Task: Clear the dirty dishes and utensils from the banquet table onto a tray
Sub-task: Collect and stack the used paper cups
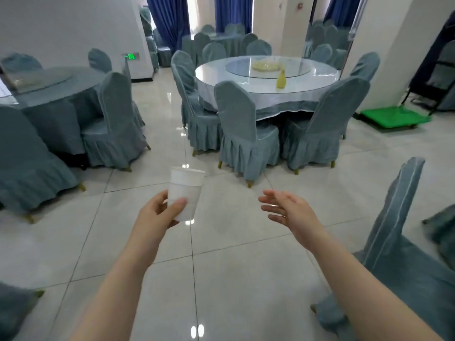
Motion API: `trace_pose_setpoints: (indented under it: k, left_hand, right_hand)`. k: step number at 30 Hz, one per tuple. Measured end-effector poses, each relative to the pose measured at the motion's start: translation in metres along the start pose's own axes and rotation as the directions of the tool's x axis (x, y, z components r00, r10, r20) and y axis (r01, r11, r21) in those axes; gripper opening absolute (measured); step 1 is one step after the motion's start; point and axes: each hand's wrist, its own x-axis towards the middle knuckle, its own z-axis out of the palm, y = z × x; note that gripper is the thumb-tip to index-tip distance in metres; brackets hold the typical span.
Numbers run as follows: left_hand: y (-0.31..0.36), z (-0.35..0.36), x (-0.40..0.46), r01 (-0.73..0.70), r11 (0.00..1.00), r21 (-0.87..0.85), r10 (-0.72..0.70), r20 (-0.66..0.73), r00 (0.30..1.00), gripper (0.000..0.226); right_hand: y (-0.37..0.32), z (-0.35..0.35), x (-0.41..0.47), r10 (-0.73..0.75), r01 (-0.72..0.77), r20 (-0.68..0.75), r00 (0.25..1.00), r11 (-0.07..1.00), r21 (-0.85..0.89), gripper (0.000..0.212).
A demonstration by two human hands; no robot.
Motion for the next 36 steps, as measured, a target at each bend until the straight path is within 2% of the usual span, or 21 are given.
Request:
trace_pose_setpoints:
  k: [4, 9, 11, 14, 18, 21, 24, 29, 36]
  left_hand:
    - [0.005, 0.027, 0.095, -0.004, 1.0, -0.022, 0.005, 0.058, 0.998, 0.022]
    - [0.018, 0.091, 0.227, -0.035, 0.998, -0.05, 0.046, 0.22, 0.974, 0.041]
    - [0.022, 0.123, 0.275, -0.032, 0.998, -0.045, 0.044, 0.307, 0.951, 0.034]
    - [0.029, 0.176, 0.333, -0.018, 1.0, -0.019, 0.024, 0.452, 0.892, 0.029]
    - [0.038, 0.262, 0.384, 0.012, 1.0, -0.011, -0.003, 0.581, 0.814, 0.044]
    - [0.037, 0.336, 0.412, -0.01, 1.0, -0.008, 0.012, 0.686, 0.728, 0.029]
    - [0.036, 0.409, 0.436, -0.051, 0.999, -0.014, 0.043, 0.769, 0.638, 0.024]
    - [0.049, 0.522, 0.477, -0.108, 0.994, 0.012, 0.046, 0.851, 0.522, 0.034]
    - [0.065, 0.673, 0.525, -0.134, 0.991, -0.013, 0.074, 0.884, 0.461, 0.032]
  right_hand:
    - [-0.009, -0.031, 0.064, 0.002, 0.0, -0.095, 0.995, 1.0, 0.015, 0.02]
    - [-0.03, -0.078, 0.141, -0.023, 0.019, -0.289, 0.957, 1.0, -0.018, 0.018]
    - [-0.042, -0.099, 0.166, -0.029, 0.024, -0.376, 0.926, 1.0, -0.017, 0.019]
    - [-0.052, -0.13, 0.189, -0.03, 0.028, -0.501, 0.865, 1.0, -0.012, 0.019]
    - [-0.062, -0.179, 0.196, -0.029, 0.043, -0.655, 0.755, 0.999, 0.004, 0.02]
    - [-0.073, -0.228, 0.199, -0.067, 0.08, -0.742, 0.667, 0.997, -0.018, 0.02]
    - [-0.083, -0.284, 0.21, -0.102, 0.138, -0.809, 0.579, 0.99, -0.026, 0.019]
    - [-0.091, -0.372, 0.234, -0.085, 0.171, -0.884, 0.459, 0.985, -0.005, 0.018]
    - [-0.102, -0.478, 0.271, -0.044, 0.126, -0.926, 0.376, 0.992, 0.004, 0.019]
